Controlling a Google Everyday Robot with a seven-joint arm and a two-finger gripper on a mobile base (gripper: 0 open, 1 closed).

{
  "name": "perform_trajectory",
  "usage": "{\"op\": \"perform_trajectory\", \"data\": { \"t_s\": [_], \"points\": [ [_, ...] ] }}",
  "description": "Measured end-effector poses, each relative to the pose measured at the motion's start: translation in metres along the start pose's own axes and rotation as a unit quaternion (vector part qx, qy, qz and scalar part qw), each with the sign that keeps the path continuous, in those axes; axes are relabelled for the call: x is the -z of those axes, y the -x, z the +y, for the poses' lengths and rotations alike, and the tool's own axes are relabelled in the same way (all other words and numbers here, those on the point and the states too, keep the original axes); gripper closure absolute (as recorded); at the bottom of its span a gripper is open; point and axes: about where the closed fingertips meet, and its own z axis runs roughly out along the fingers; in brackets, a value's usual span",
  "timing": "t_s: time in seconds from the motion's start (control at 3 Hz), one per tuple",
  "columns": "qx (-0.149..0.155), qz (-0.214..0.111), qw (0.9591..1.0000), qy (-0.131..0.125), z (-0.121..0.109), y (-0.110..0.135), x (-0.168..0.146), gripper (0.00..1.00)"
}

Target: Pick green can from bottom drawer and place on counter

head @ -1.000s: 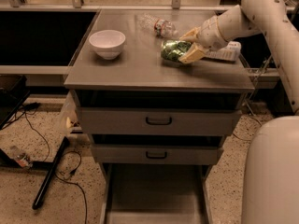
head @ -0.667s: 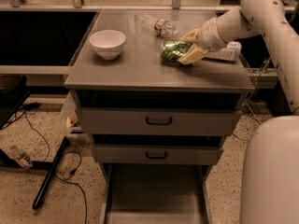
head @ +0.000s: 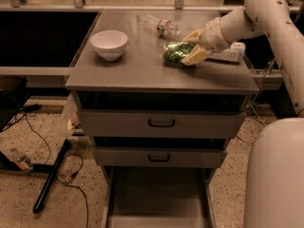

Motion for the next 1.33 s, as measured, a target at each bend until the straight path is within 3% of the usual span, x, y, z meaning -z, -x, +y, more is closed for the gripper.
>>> {"op": "perform_trajectory", "data": {
  "t_s": [0.67, 1.0, 1.33],
  "points": [
    [0.0, 0.0, 1.0, 0.0, 0.0, 0.0, -0.0001, 0.11],
    [0.0, 0.0, 1.0, 0.0, 0.0, 0.0, -0.0002, 0.0],
    [0.0, 0.0, 1.0, 0.0, 0.0, 0.0, -0.0002, 0.0]
  ]
}}
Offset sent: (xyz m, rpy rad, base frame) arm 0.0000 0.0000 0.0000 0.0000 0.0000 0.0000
